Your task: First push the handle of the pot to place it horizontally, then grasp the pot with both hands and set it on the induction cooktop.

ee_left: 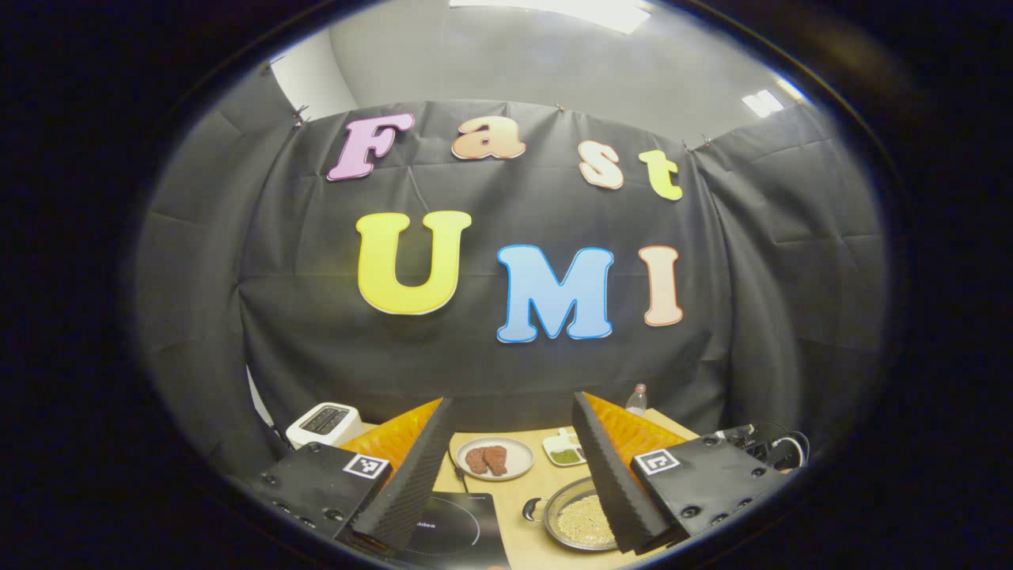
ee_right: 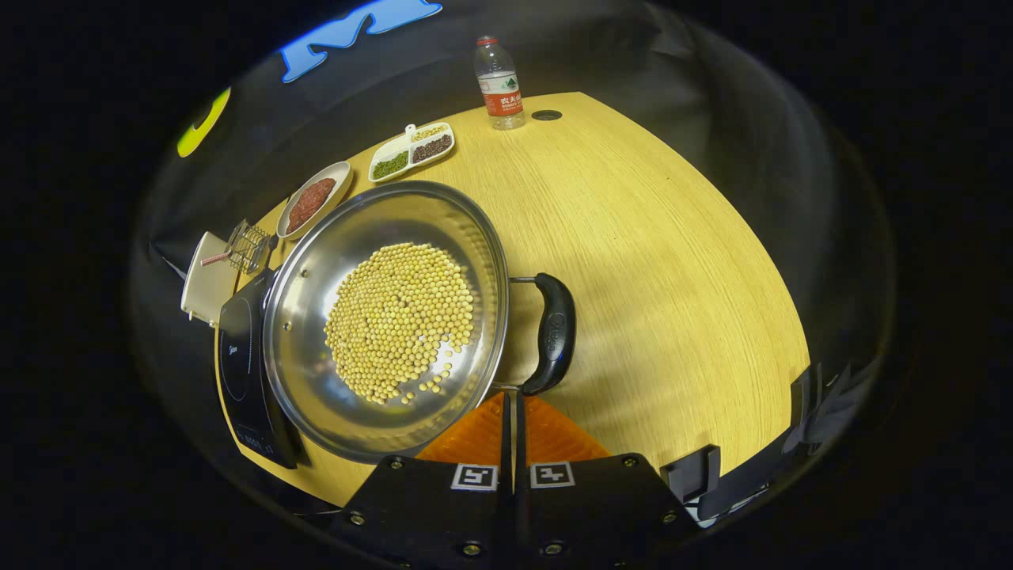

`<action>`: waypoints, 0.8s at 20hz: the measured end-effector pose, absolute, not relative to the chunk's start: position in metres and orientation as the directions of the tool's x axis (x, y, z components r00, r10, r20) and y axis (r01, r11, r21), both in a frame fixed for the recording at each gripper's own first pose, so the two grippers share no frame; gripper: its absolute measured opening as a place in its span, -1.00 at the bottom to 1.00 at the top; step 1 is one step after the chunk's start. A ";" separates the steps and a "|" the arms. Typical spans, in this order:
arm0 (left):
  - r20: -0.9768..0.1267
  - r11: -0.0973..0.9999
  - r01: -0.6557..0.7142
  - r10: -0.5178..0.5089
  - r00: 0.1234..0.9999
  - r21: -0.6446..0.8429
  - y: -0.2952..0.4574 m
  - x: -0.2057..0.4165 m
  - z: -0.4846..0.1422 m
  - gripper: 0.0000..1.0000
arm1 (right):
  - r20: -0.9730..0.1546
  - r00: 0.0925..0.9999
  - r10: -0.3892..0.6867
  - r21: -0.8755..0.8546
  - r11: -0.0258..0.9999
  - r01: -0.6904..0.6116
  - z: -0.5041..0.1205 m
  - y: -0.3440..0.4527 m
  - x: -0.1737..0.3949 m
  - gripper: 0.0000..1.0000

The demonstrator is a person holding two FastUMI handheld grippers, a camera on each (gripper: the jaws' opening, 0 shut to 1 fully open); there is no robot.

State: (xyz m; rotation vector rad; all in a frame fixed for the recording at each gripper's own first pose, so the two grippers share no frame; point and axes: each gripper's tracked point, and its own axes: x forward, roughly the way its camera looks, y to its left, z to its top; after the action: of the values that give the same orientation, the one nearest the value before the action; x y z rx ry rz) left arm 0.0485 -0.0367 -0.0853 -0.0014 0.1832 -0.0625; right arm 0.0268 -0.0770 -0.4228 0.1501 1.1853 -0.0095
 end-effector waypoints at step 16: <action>-0.228 0.999 0.036 -0.033 0.973 0.007 -0.056 0.073 -0.106 1.00 | -0.929 0.365 0.055 0.053 0.998 -0.016 -0.430 -0.101 0.091 -0.98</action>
State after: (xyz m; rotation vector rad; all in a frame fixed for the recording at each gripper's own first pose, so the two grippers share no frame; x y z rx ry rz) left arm 0.0729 -0.0560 -0.1058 0.0111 0.2302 -0.0347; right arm 0.0909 -0.1010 -0.4295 0.0369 1.1965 0.0462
